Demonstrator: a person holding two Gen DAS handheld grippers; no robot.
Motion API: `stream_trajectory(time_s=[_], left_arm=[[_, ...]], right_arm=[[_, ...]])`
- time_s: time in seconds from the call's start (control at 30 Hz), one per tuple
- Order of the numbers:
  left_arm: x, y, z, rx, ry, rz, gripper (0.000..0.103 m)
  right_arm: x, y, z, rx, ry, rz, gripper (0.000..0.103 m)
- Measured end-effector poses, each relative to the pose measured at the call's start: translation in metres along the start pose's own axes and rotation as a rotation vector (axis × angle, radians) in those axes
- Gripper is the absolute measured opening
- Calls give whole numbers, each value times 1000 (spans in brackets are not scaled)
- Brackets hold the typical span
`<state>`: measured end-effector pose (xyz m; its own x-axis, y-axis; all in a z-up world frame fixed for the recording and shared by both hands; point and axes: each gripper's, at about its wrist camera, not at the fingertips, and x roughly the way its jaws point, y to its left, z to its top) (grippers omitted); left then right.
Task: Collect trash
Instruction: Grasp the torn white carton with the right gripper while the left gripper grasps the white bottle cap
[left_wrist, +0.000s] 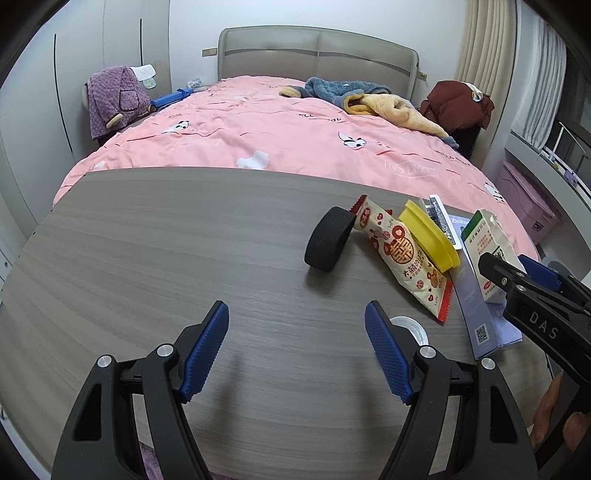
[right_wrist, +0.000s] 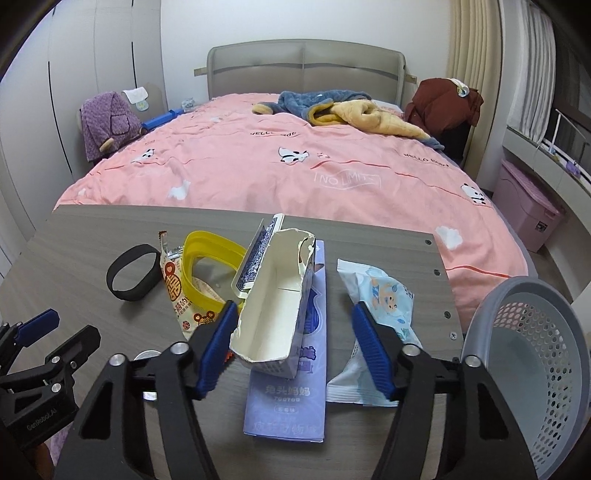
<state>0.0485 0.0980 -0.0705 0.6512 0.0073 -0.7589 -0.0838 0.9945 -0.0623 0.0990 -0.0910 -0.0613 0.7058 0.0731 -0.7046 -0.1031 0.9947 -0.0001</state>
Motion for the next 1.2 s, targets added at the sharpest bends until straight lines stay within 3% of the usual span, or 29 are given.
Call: stream_trajectory(time_s=[0.1, 0.17, 0.2, 0.9, 1.2], left_arm=[[0, -3, -2, 11, 3, -6, 73], [0, -5, -3, 19, 5, -5, 73], [0, -6, -3, 20, 7, -7, 73], [6, -38, -17, 94, 94, -114, 73], [24, -56, -17, 123, 132, -107, 73]], right_arm=[[-1, -1, -1, 1, 3, 13, 44], [-2, -1, -2, -1, 4, 18, 30], [-2, -2, -2, -1, 6, 24, 29], [-54, -36, -29, 103, -34, 61, 28], [-70, -54, -40, 142, -57, 66, 28]])
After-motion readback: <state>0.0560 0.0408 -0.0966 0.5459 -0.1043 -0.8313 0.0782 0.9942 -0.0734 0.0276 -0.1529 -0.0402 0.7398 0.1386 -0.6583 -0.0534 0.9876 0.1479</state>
